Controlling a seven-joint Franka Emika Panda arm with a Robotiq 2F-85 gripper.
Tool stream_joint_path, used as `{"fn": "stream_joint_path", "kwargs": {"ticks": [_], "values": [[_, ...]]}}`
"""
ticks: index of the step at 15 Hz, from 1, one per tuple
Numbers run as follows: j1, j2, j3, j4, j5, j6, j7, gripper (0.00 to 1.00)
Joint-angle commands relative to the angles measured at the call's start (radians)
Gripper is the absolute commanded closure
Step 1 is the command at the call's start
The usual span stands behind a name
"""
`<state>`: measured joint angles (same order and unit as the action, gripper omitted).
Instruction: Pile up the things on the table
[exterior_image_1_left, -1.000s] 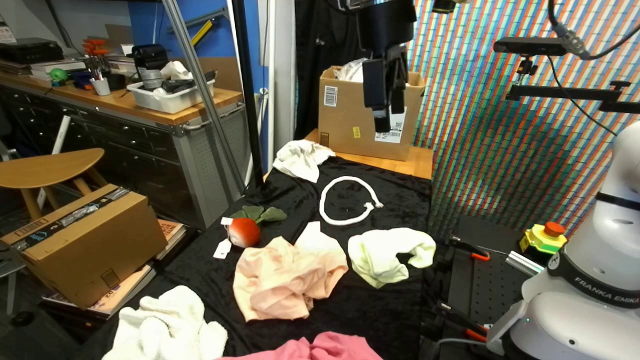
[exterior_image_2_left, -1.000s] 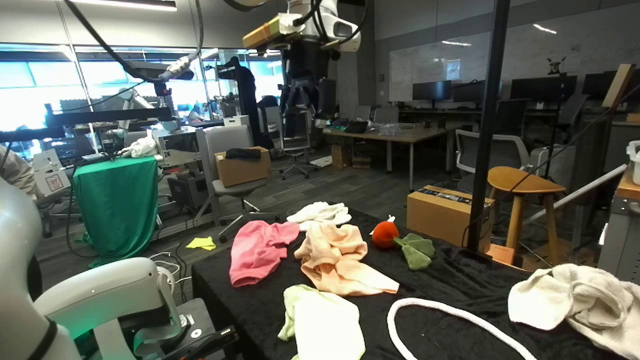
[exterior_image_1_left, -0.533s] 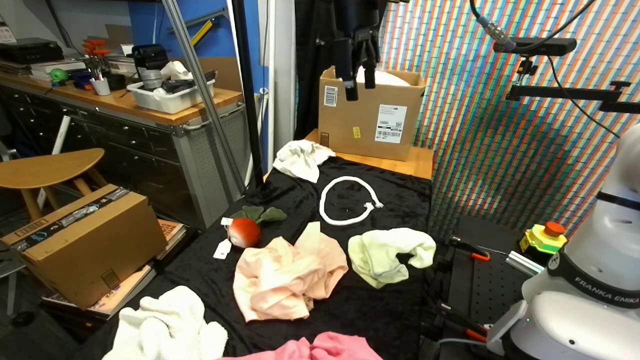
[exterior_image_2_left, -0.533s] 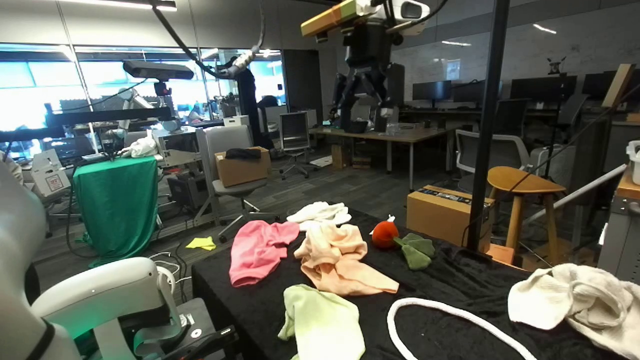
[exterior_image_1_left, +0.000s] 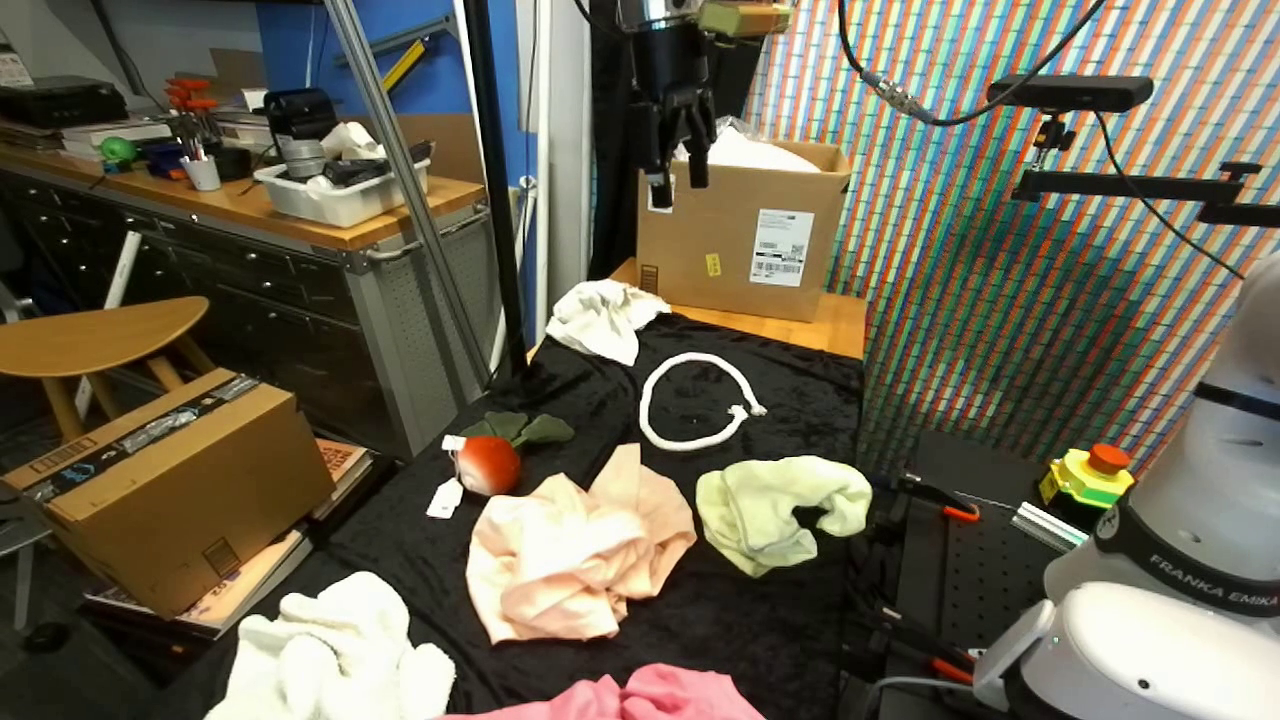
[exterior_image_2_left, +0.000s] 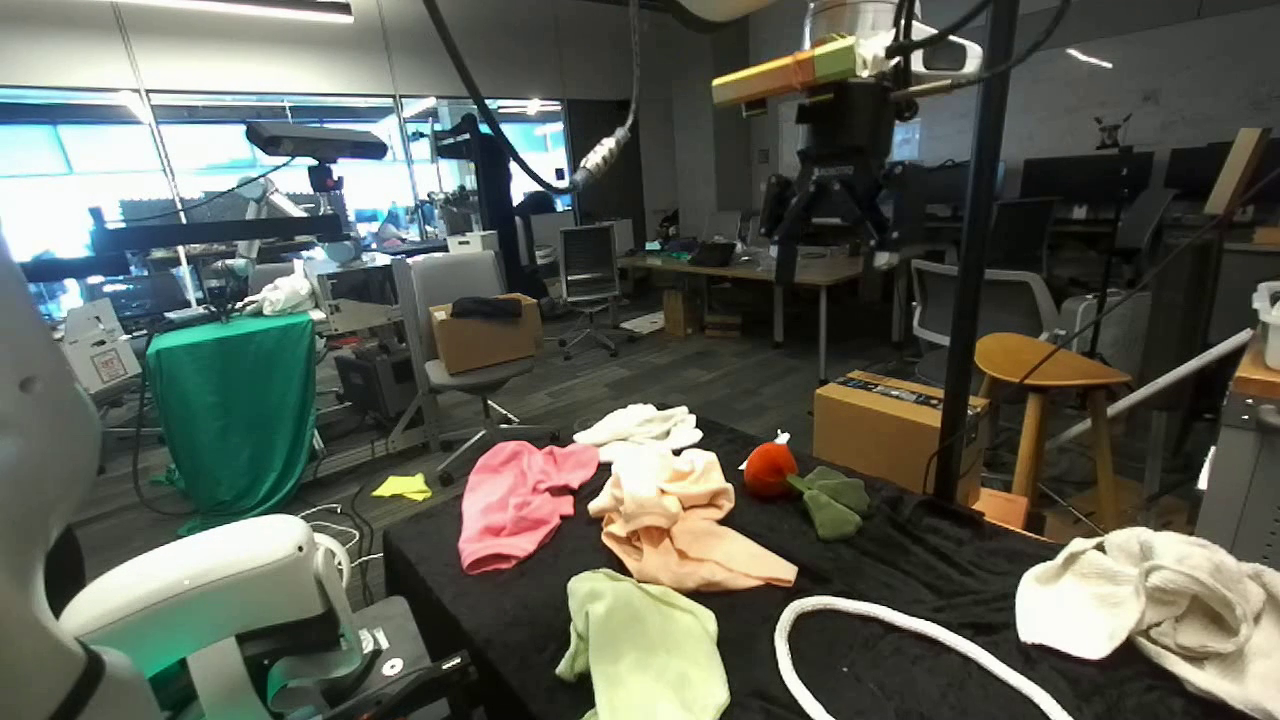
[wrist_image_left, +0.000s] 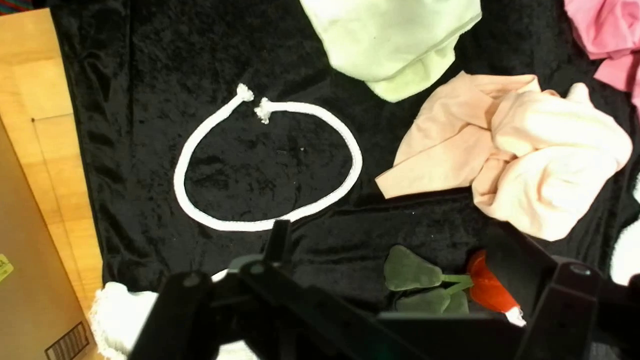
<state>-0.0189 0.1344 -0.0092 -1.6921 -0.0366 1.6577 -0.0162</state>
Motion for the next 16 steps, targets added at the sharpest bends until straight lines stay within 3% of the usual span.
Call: {"fn": "stream_joint_path", "kwargs": {"ticks": [1,10,16], "values": [[-0.018,0.090,-0.016,0.061,0.009,0.056,-0.017,0.00],[-0.072,0.253,-0.037,0.100,0.031,0.173,-0.025,0.00],[-0.102,0.402,-0.040,0.257,0.035,0.166,-0.033,0.00]]}}
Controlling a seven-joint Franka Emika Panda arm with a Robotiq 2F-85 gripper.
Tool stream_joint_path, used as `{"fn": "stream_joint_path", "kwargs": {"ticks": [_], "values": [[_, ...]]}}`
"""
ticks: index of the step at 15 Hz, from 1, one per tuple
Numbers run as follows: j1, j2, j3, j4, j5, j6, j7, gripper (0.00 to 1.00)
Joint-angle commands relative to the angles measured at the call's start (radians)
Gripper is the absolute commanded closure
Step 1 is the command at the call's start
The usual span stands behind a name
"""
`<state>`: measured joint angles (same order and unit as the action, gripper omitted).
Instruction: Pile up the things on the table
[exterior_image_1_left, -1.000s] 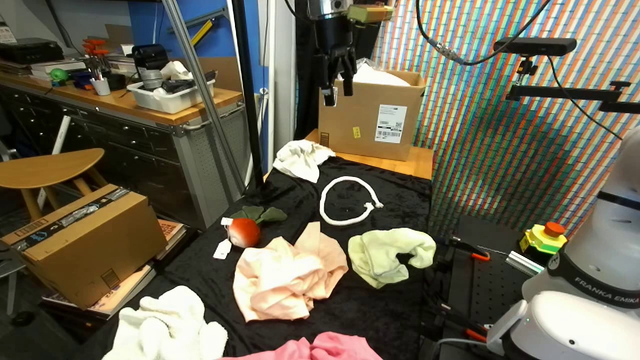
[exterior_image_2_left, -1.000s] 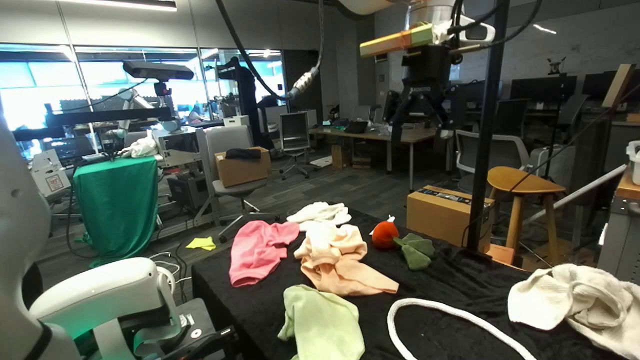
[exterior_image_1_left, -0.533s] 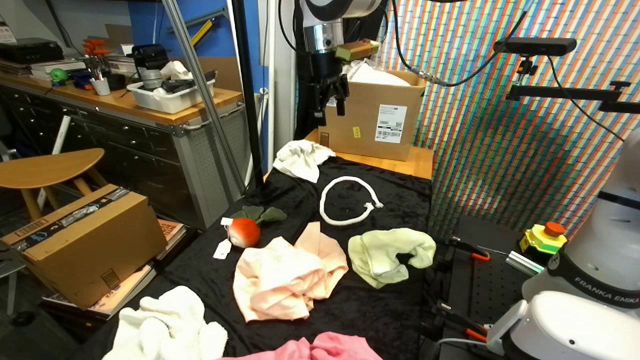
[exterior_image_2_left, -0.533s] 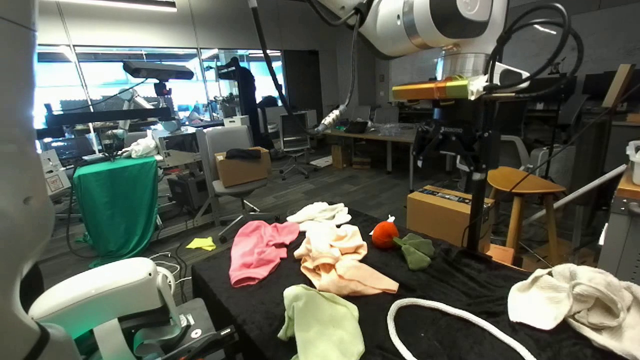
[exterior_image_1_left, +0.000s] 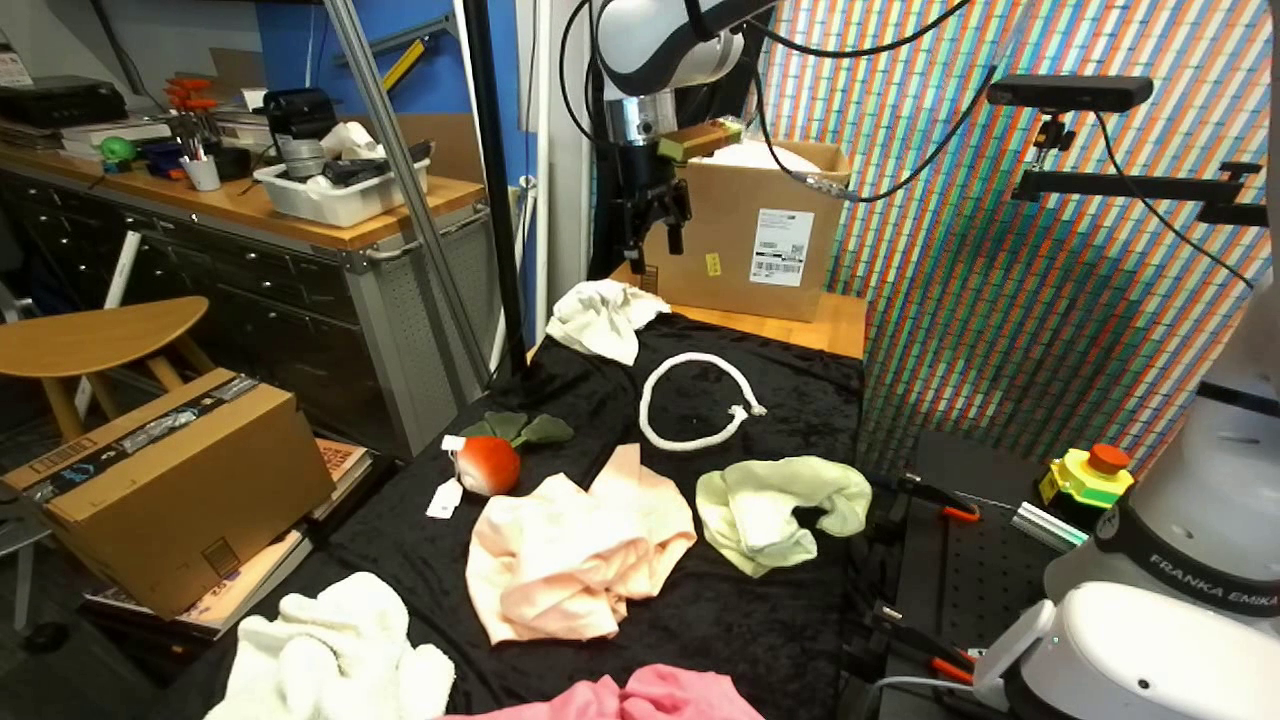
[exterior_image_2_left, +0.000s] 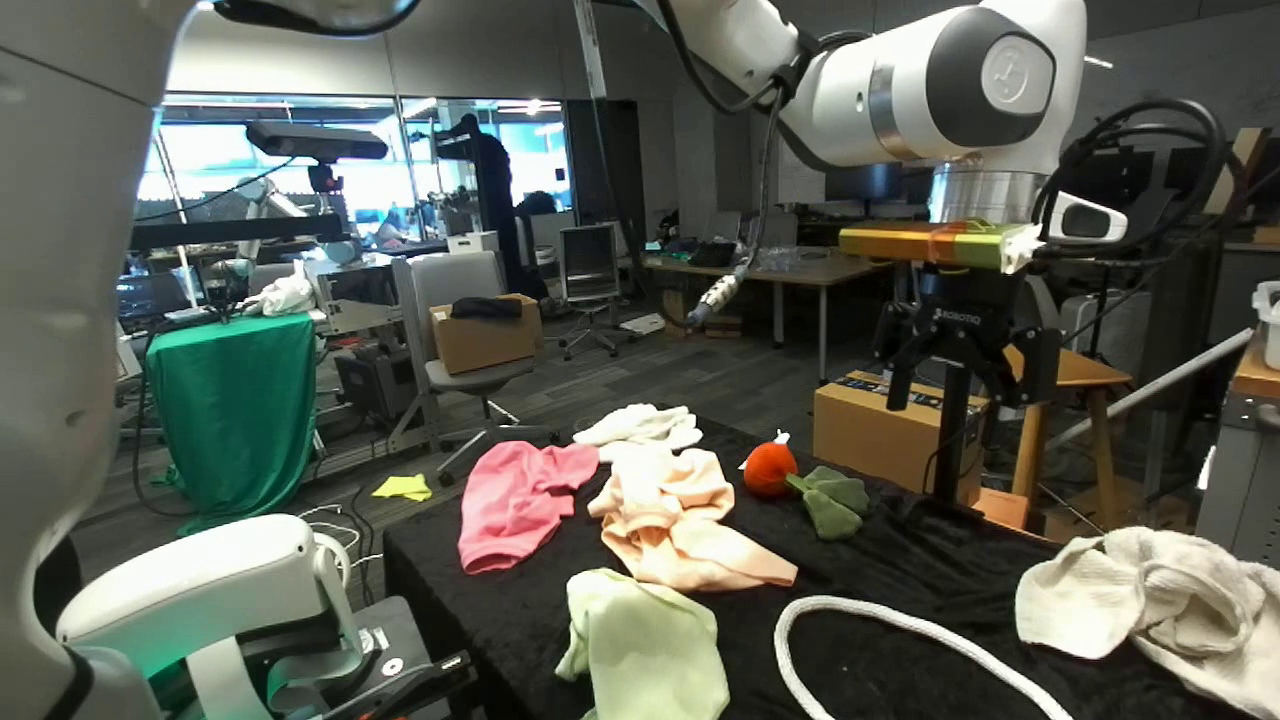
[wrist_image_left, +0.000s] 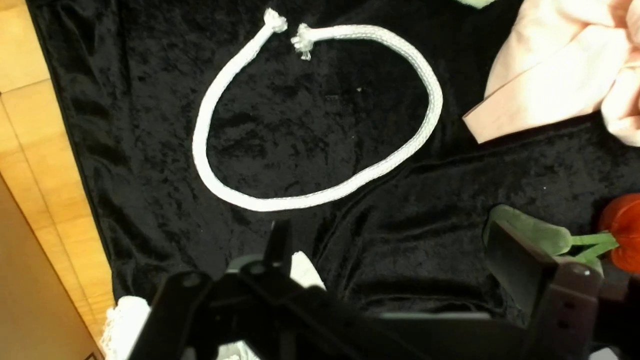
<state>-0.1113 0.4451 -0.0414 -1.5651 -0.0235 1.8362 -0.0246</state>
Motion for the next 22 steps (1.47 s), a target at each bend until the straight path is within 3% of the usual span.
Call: {"fn": "stream_joint_path", "kwargs": {"ticks": [1,12,22], "values": [[-0.015,0.118,-0.007,0.161,0.023,-0.009,-0.025,0.00],[-0.040,0.334,-0.008,0.314,0.029,0.117,0.011,0.00],[-0.060,0.526,-0.031,0.531,0.031,0.144,0.104,0.00]]}}
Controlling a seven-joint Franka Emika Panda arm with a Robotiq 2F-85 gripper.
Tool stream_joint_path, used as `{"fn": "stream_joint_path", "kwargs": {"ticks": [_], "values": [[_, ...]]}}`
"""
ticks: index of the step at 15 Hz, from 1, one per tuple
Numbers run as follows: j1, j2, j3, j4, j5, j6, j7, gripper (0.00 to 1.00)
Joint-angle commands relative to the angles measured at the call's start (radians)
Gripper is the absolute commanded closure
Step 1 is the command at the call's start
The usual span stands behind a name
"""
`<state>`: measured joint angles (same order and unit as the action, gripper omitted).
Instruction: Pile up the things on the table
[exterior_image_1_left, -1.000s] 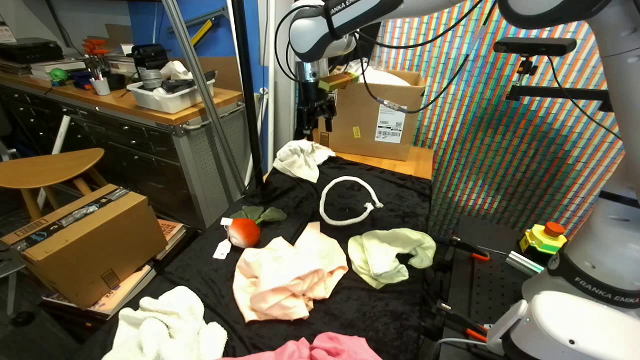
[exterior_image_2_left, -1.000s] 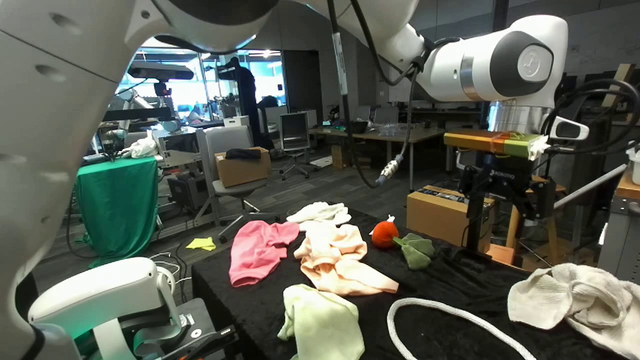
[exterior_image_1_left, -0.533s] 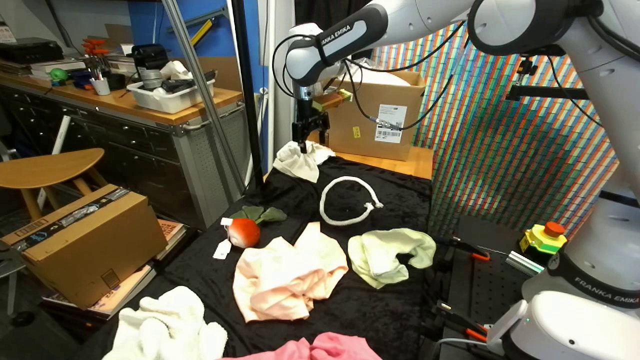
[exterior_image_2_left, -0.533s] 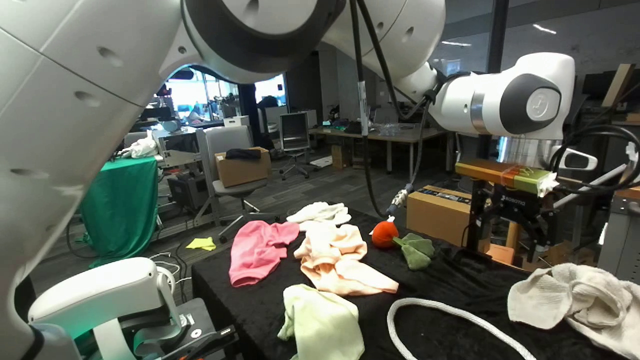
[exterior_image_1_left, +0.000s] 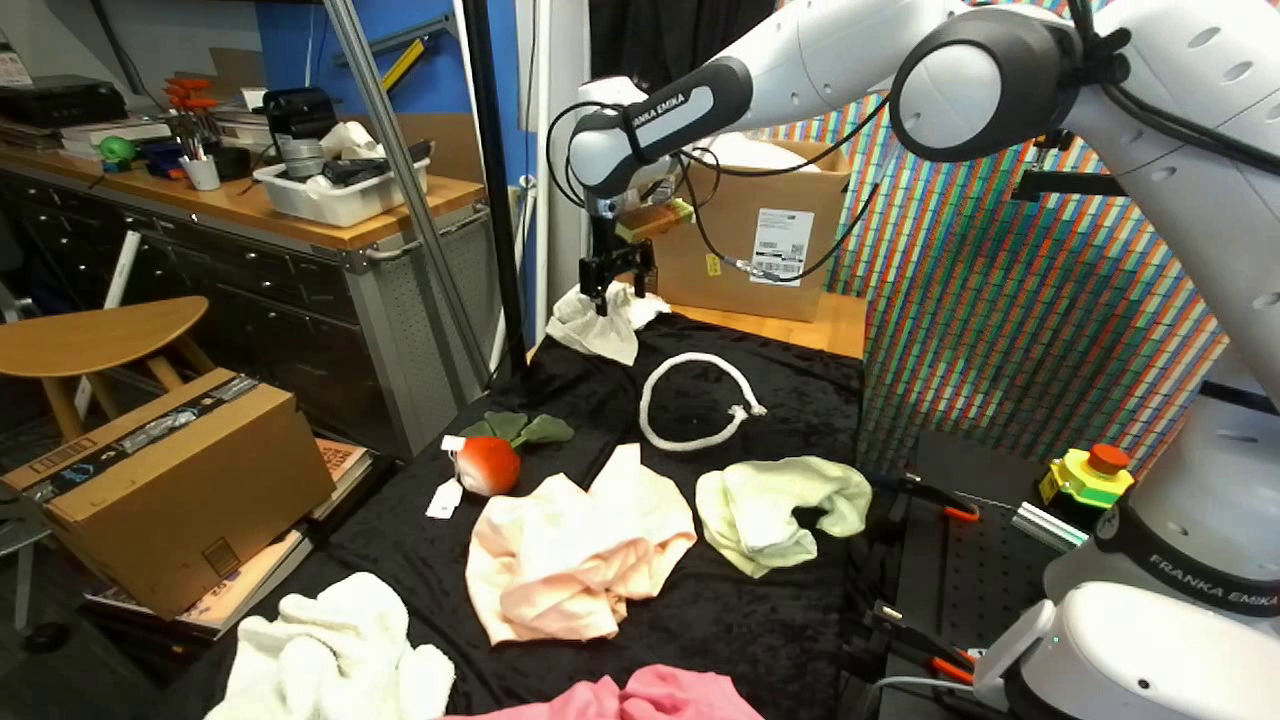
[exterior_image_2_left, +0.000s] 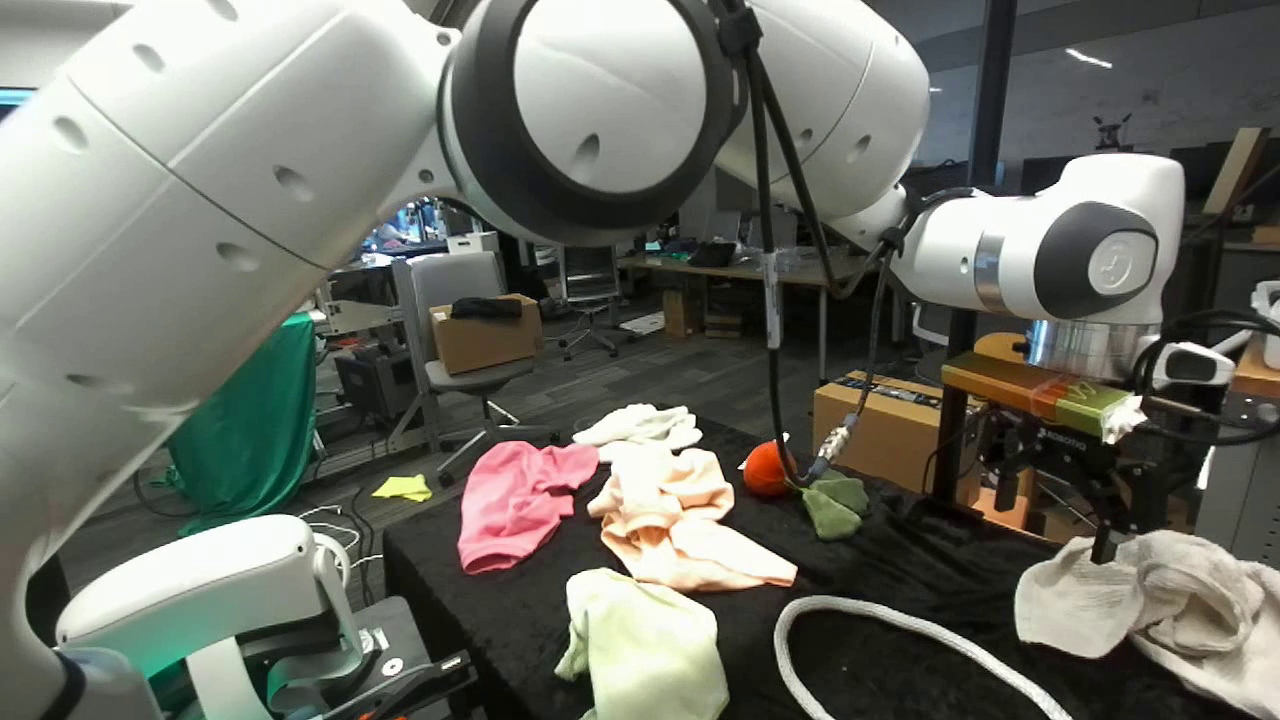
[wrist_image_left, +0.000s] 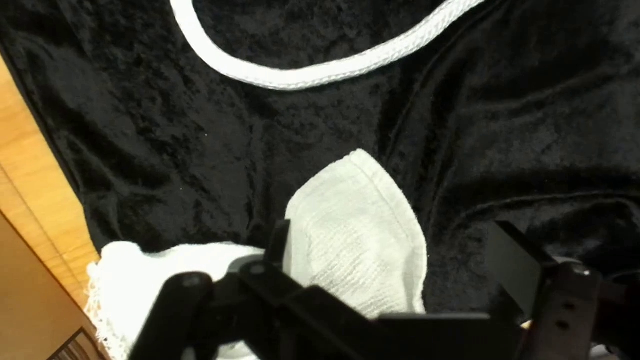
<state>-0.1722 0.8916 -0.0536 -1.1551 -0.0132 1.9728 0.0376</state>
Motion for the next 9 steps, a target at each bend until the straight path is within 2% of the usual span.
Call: {"fn": "stream_joint_path", "kwargs": {"ticks": [1,9], "values": [[0.001,0.098,-0.024,0.142,0.019,0.017,0.056,0.00],[0.010,0.181,-0.044,0.239,0.008,0.117,0.154,0.00]]}}
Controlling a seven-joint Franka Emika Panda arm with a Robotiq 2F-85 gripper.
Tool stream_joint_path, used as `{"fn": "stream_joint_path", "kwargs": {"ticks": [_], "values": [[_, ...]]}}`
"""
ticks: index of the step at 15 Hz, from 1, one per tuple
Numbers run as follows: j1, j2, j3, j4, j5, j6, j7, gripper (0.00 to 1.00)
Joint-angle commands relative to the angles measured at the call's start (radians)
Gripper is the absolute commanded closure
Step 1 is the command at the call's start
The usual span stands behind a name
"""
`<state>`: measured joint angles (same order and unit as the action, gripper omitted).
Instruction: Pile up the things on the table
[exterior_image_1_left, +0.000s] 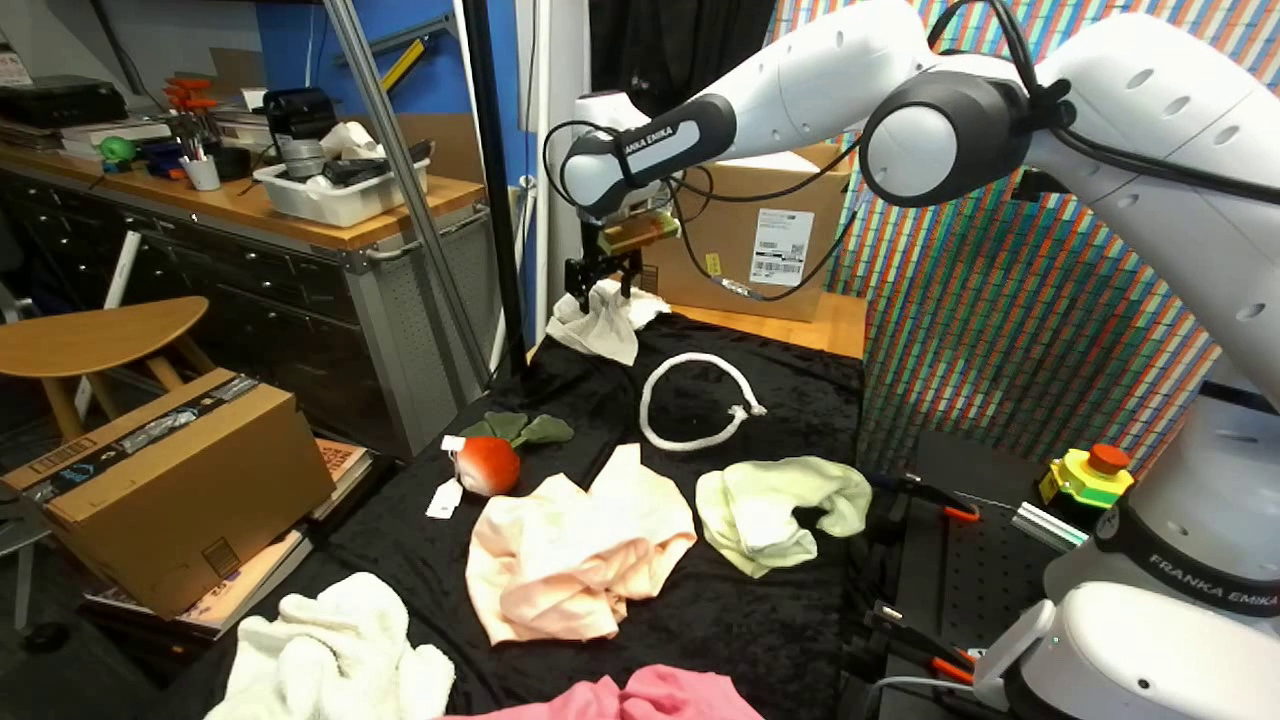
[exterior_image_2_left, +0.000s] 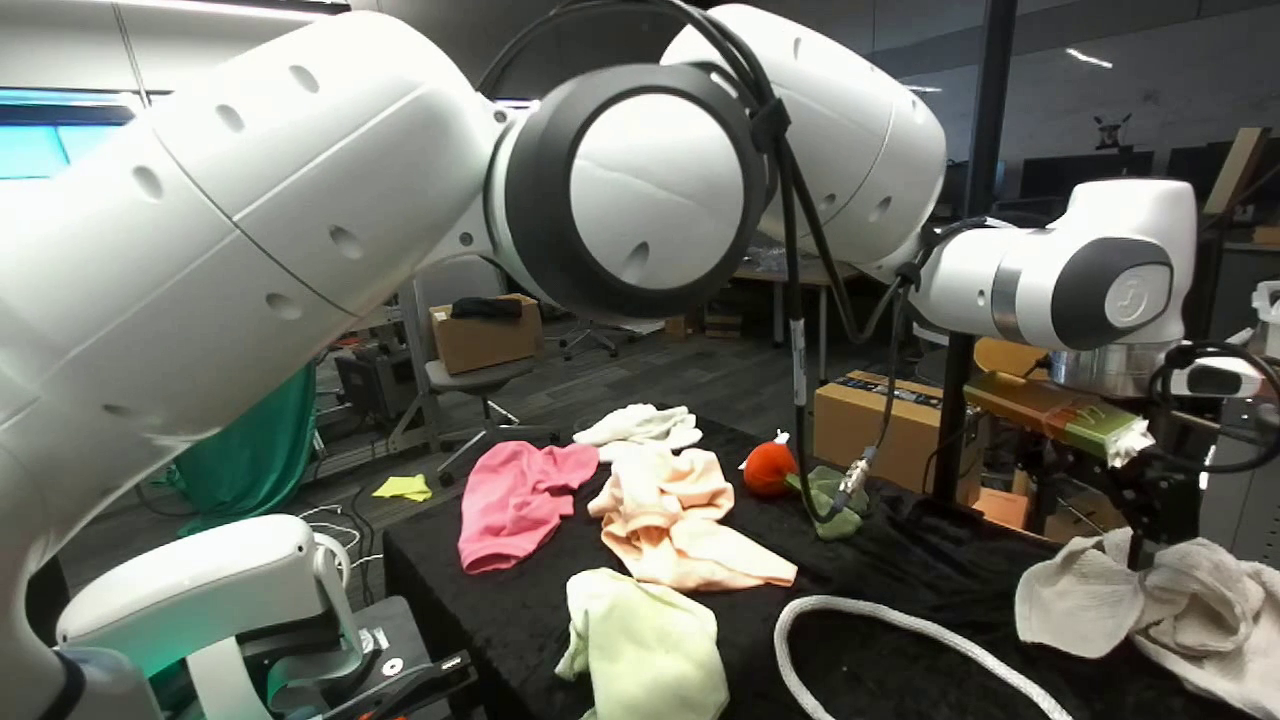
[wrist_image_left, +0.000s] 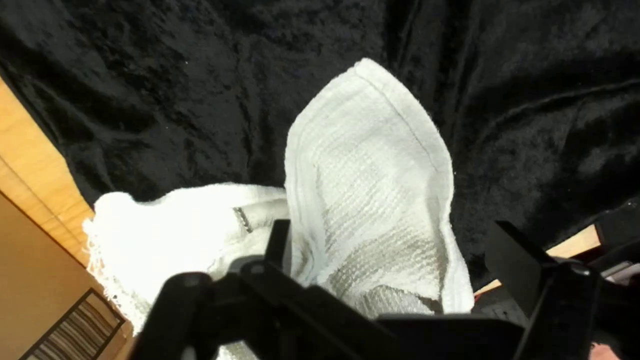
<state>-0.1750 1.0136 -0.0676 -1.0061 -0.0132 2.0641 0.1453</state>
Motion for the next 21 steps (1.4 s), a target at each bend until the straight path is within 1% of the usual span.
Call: {"fn": "stream_joint_path", "kwargs": {"ticks": [1,7,11,12,14,17,21], "values": [[0.014,0.070,-0.037,0.102,0.004,0.031,0.062,0.00],[0.008,0.140,-0.073,0.180,0.001,0.003,0.144,0.00],[-0.001,0.137,-0.062,0.176,0.007,-0.067,0.117,0.00],[-0.003,0.128,-0.056,0.160,0.000,-0.064,0.116,0.00],[-0.003,0.134,-0.057,0.164,-0.002,-0.068,0.114,0.00],[-0.008,0.160,-0.060,0.197,0.010,-0.076,0.115,0.00],[-0.021,0.199,-0.046,0.234,0.020,-0.089,0.095,0.00]]}}
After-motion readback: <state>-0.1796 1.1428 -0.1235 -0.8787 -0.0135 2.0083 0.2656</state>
